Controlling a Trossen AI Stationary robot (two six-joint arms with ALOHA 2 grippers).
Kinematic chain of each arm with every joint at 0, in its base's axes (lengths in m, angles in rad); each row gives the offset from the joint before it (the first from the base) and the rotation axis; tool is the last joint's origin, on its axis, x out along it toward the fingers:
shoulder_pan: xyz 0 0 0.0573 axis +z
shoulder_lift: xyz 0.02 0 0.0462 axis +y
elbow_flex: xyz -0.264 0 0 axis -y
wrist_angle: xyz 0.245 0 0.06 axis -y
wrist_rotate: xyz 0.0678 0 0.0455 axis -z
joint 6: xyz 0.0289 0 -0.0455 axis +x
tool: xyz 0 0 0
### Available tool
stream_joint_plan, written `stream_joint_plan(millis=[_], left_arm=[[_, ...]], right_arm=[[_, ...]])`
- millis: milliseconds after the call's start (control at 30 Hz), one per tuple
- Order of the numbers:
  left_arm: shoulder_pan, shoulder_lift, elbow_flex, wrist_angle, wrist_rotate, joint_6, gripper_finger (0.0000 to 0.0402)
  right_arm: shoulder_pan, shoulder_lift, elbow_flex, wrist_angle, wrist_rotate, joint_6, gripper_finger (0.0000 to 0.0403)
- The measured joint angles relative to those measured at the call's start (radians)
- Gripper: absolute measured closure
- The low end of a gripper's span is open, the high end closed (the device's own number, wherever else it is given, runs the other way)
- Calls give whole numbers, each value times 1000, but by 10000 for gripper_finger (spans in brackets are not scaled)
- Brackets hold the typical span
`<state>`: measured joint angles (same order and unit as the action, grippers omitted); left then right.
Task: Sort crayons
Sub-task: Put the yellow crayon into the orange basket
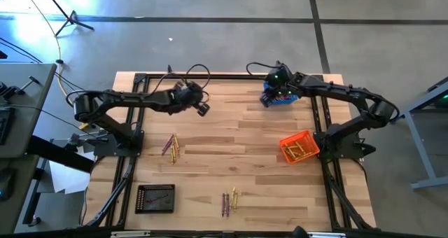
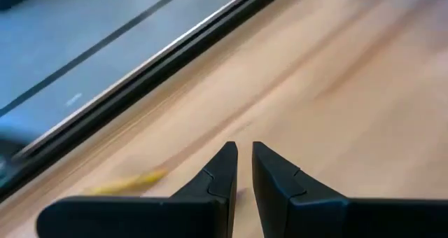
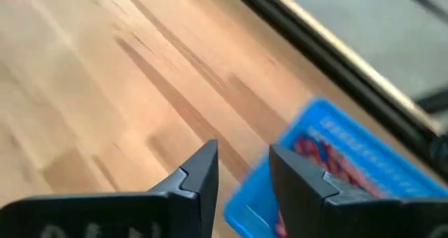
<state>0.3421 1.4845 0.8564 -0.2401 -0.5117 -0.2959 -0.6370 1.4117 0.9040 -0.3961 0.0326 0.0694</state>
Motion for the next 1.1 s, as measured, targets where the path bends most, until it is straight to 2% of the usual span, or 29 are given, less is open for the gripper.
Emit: stream_joint_plan(millis=[100, 200, 300, 467, 633, 767, 967, 1100], left_arm=[[67, 0, 0, -136, 4, 22, 366], [150, 0, 0, -228, 97, 123, 366], [240, 0, -1, -237, 197, 176, 366], [385, 3, 11, -217, 319, 148, 366], [441, 45, 79, -293, 420, 205, 366], [426, 140, 174, -376, 415, 326, 366], [407, 324, 320, -515, 344, 526, 366], [395, 415, 392, -549, 305, 602, 366]], right_arm=[[38, 0, 17, 32, 0, -10, 292], [67, 0, 29, 50, 0, -11, 292], [88, 0, 32, 88, 0, -26, 292], [107, 0, 32, 157, 0, -25, 292], [116, 0, 32, 178, 0, -3, 291], [116, 0, 32, 178, 1, 4, 291], [116, 0, 32, 175, 0, 41, 291], [116, 0, 32, 173, 0, 46, 291]])
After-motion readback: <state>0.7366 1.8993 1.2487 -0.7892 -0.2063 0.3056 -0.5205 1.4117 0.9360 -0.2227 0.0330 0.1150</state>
